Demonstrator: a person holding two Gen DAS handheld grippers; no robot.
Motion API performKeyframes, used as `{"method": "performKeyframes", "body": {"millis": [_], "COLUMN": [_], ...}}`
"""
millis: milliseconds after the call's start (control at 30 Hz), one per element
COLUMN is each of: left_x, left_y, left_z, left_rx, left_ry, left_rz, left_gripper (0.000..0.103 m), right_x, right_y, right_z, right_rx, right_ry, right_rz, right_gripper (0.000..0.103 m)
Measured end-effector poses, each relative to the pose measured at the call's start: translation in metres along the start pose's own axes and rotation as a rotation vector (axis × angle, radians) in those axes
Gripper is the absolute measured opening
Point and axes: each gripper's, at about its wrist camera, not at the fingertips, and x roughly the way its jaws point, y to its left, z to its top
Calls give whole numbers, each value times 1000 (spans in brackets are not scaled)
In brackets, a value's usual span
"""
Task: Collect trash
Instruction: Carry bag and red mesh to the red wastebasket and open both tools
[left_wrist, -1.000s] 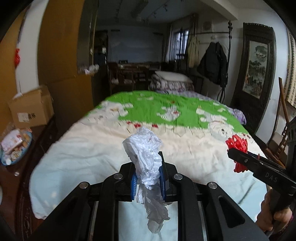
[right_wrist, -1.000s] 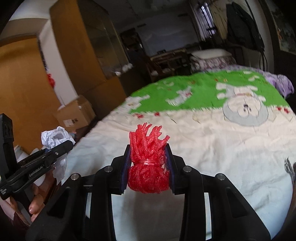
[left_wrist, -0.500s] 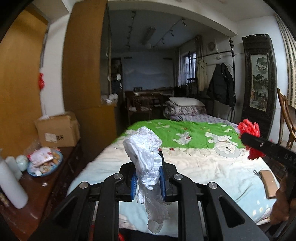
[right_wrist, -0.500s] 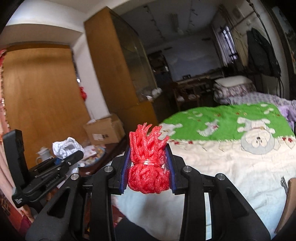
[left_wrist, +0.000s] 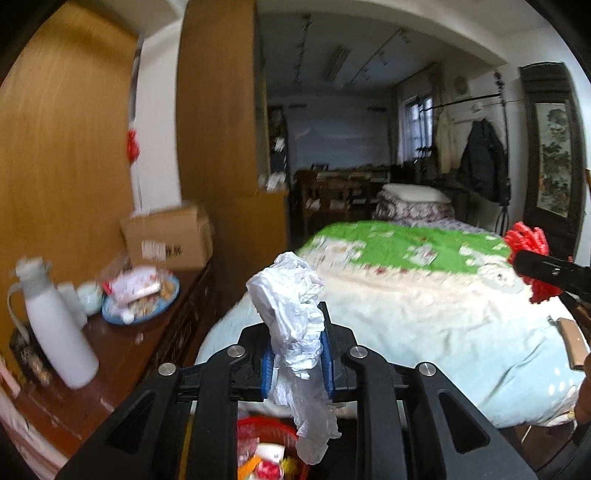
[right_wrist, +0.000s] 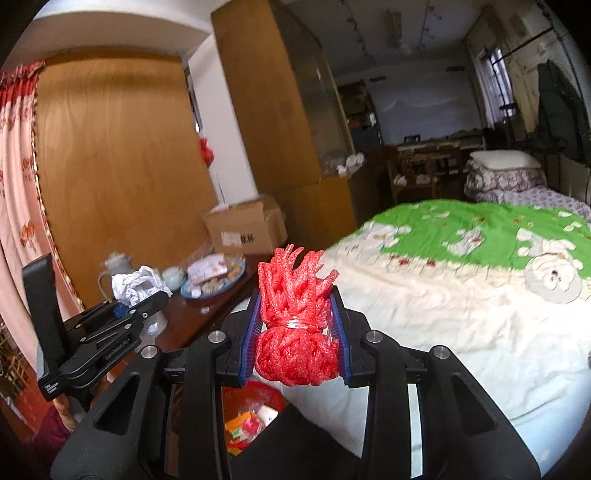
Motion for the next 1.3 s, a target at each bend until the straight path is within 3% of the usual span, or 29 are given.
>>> {"method": "performKeyframes", "body": {"millis": [567,633,700,767,1000,1300], "left_x": [134,145,152,156,145,101], "left_y": [89,96,99,101,99,97], "left_z": [-111,-124,-135,-143,-137,-111], "left_rx": [-172,-202,-231,-244,-197,-164], "left_ry": [389,439,474,496,459,373], "left_rz": [12,3,3,23,99,195], "left_gripper": [22,33,61,72,92,96], "right_x": [105,112,121,127,131,112], "right_y": [6,6,7,6,7,16], "right_z": [-36,-39,-41,-44,-48,-42], "right_rx": [10,7,9,15,28,18], "right_ry": [265,284,302,319,338,299], "right_rz": [-11,-14,-16,-16,-6,23], "right_gripper": [35,35,35,35,36,37]}}
